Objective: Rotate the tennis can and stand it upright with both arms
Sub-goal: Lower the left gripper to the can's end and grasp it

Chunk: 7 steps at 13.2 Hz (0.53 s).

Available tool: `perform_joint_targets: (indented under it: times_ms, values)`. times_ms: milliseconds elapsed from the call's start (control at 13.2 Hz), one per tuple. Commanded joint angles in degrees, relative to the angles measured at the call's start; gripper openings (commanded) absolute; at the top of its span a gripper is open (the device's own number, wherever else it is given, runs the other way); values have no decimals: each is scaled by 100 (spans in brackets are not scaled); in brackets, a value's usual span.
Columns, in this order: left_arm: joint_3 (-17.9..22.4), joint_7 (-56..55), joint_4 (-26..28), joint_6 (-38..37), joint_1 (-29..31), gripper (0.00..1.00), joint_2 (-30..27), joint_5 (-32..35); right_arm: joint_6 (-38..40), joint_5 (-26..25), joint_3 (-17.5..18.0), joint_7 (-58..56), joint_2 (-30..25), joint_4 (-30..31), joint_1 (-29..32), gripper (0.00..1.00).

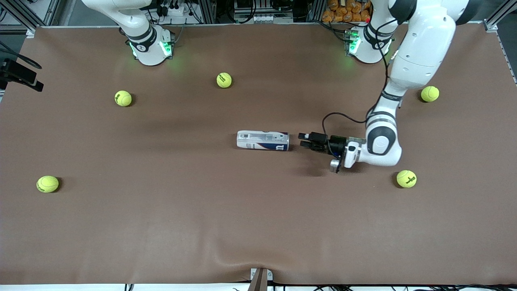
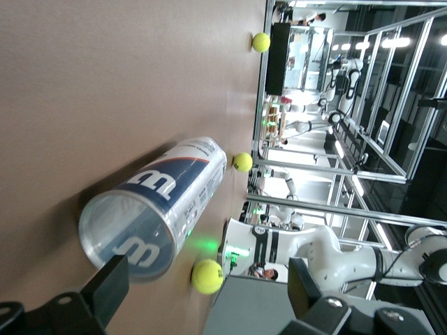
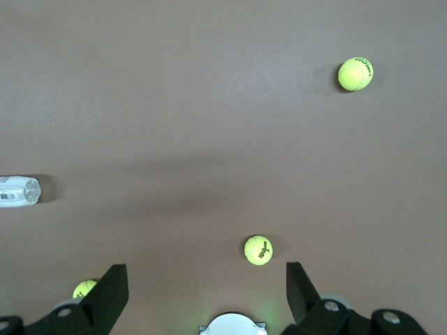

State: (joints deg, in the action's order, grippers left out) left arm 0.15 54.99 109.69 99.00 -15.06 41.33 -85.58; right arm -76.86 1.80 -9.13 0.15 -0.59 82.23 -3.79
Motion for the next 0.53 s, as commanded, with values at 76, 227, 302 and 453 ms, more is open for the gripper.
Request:
perform_joint_targets:
  times_ms: [76,227,302,453]
  values:
    - [11,240,175,119,-155,100,41,-415,-48,-13,34,-86,-99,136,-7,100]
    - [20,249,158,128,-234,88,120,-617,-48,-13,43,-86,-99,136,-16,100]
    - [11,249,132,215,-234,79,155,-627,-48,-13,52,-86,-91,136,-34,100]
    - [20,257,114,312,-304,64,182,-854,-57,-22,43,-77,-64,127,-112,100]
